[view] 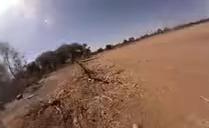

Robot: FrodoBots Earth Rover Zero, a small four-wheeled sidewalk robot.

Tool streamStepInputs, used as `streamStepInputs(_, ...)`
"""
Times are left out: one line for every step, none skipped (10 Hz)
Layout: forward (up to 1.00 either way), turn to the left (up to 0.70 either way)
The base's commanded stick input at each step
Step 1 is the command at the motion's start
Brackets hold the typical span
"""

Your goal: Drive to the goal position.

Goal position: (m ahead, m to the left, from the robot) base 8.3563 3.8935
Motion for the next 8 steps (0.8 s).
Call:
streamStepInputs(0.70,-0.27)
streamStepInputs(0.70,-0.27)
streamStepInputs(0.70,-0.27)
streamStepInputs(0.70,-0.27)
streamStepInputs(0.70,-0.27)
streamStepInputs(0.70,-0.27)
streamStepInputs(0.70,-0.27)
streamStepInputs(0.70,-0.27)
